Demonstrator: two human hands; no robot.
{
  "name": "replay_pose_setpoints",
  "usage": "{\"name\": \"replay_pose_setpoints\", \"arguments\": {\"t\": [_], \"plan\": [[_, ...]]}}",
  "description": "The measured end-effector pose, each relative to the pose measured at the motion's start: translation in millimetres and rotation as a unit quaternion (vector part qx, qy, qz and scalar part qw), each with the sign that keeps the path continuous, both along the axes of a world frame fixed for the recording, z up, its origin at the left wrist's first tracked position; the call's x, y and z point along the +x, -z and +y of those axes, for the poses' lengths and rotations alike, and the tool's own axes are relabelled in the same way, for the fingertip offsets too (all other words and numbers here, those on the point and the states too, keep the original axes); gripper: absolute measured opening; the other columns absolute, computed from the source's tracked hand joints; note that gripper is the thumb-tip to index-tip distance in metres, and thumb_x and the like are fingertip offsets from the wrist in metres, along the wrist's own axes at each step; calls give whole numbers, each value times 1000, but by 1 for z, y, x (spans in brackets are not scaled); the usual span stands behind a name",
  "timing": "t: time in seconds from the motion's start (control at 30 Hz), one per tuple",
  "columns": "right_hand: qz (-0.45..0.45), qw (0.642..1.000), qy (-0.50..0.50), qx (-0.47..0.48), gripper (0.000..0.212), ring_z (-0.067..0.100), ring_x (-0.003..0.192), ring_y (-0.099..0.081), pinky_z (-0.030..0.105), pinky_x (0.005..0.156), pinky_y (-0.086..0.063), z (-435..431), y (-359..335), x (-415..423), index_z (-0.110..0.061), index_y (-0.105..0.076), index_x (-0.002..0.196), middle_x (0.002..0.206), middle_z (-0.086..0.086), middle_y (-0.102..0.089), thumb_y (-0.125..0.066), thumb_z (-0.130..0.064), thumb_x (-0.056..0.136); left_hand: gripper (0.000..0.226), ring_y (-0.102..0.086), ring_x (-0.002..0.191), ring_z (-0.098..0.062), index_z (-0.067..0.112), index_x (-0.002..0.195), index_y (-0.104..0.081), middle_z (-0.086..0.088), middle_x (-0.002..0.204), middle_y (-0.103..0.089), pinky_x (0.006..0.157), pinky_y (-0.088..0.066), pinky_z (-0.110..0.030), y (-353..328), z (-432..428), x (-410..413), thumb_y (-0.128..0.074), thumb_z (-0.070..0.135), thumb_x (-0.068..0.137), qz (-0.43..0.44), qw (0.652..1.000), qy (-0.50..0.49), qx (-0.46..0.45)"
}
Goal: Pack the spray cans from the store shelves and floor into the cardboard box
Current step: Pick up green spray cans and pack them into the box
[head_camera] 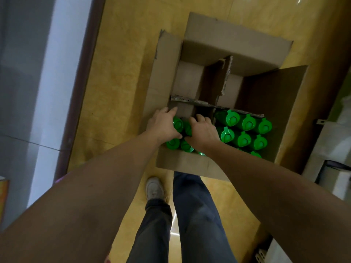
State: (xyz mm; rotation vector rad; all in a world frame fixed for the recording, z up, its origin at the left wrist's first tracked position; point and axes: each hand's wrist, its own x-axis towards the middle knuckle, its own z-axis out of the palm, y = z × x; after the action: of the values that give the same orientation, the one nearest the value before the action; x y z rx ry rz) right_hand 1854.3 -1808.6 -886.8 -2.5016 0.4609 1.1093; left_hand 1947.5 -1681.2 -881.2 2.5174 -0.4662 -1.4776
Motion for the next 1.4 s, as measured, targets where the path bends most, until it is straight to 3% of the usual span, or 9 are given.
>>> {"name": "replay_pose_setpoints", "arguments": {"t": [0.3,0.5,0.7,1.07,1.4], "plan": [[-71,996,41,-28,66,38,131,-40,49,102,-43,-10,-124,36,-19,-43,147,145,15,-43,-68,-42,90,113,-14,154,-30,29,162,-17,-8,168,-17,122,-25,-51,-140,-17,34,-86,48,74,-84,996,10,-18],[-126,990,39,-47,78,38,141,-31,52,109,-38,-10,-238,60,-20,-33,154,156,15,-34,-69,-48,90,111,-15,154,-30,30,161,-22,-7,168,-18,120,-26,-51,-257,-12,49,-84,56,73,-172,984,32,-29],[-194,977,39,-85,72,37,138,-38,50,106,-42,-6,-367,64,-22,-35,152,151,13,-40,-69,-41,91,101,-15,153,-32,27,159,-26,-9,167,-19,119,-27,-53,-386,-2,60,-76,61,79,-266,961,56,-51],[-363,916,71,-156,75,35,133,-41,50,103,-44,7,-582,30,-21,-35,151,146,12,-46,-70,-47,90,96,-11,154,-31,29,159,-26,-7,167,-17,120,-23,-57,-599,14,30,-71,64,82,-415,898,95,-114],[-448,869,71,-200,78,35,137,-39,49,105,-44,-28,-683,11,-23,-34,153,152,12,-43,-70,-48,89,94,-12,154,-31,30,159,-25,-7,167,-19,121,-21,-57,-703,-6,6,-72,60,83,-498,850,77,-152]]}}
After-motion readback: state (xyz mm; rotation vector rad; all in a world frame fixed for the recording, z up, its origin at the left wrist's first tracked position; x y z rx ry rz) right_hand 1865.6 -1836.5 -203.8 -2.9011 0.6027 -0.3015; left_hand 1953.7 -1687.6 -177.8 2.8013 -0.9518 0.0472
